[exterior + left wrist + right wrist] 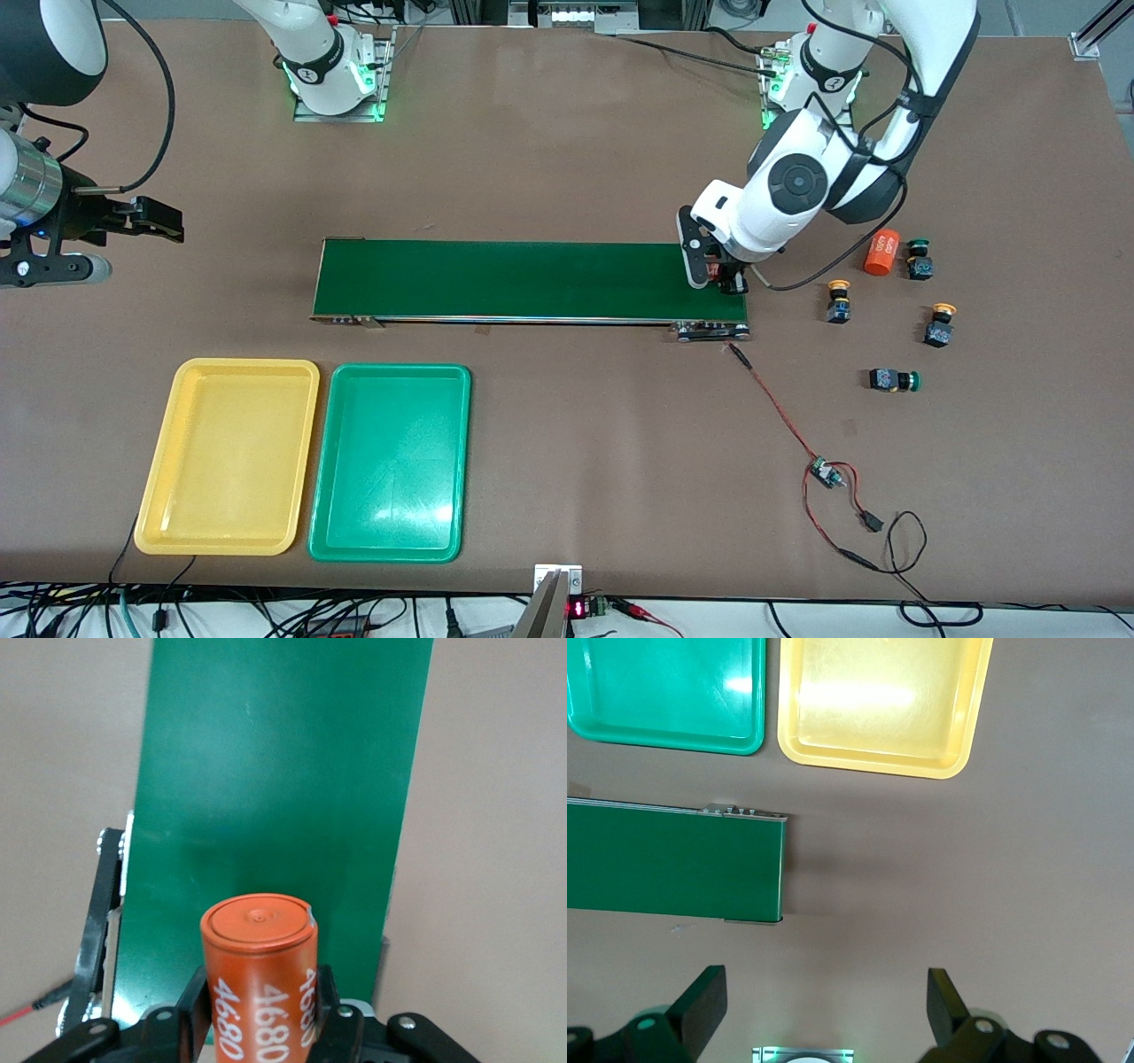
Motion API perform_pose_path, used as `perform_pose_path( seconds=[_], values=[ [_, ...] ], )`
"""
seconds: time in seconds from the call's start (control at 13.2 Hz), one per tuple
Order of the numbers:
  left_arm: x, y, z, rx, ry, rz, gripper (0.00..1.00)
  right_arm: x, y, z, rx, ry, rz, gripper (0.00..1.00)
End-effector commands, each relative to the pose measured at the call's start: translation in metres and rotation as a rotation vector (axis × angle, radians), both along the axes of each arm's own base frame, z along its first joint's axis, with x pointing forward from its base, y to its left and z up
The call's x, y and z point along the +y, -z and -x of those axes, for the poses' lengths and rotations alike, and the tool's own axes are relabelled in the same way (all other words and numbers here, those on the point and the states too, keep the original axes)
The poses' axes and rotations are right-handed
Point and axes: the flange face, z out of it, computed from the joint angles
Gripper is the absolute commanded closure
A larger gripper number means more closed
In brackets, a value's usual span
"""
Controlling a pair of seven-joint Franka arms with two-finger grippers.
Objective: Sort buttons by color to trays
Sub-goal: 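Carry the cylinder onto the green conveyor and open the left gripper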
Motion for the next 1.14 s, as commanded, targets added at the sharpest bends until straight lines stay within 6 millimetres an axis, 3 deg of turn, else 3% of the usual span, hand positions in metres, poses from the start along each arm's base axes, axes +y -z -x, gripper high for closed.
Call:
perform_pose_path(
  seconds=[0.0, 0.3, 0.45, 0.68, 0.83, 0.91, 1.06],
  values=[
    [-0.015, 0.004, -0.001, -0.042, 0.106, -0.046, 1.0, 0.001, -0.004, -0.001, -0.001, 0.004, -0.013, 0.0],
    [-0.016, 0.009, -0.003, -0.059, 0.109, -0.031, 0.96, 0.001, -0.004, -0.001, 0.0, 0.004, -0.013, 0.0],
    [-0.017, 0.01, -0.004, -0.059, 0.094, -0.028, 0.69, 0.001, -0.004, -0.001, 0.001, 0.004, -0.014, 0.0],
    [-0.017, 0.014, 0.0, -0.049, 0.068, -0.036, 0.47, 0.001, -0.004, -0.001, 0.0, 0.004, -0.013, 0.0],
    [-0.018, 0.011, 0.0, -0.053, 0.086, -0.034, 0.2, 0.001, -0.004, -0.001, 0.002, 0.004, -0.013, 0.0],
    [-0.018, 0.007, 0.0, -0.06, 0.093, -0.035, 0.0, 0.001, -0.004, -0.001, 0.002, 0.004, -0.013, 0.0],
    [-0.017, 0.0, 0.0, -0.068, 0.093, -0.039, 0.0, 0.001, -0.004, -0.001, 0.002, 0.004, -0.013, 0.0]
  ],
)
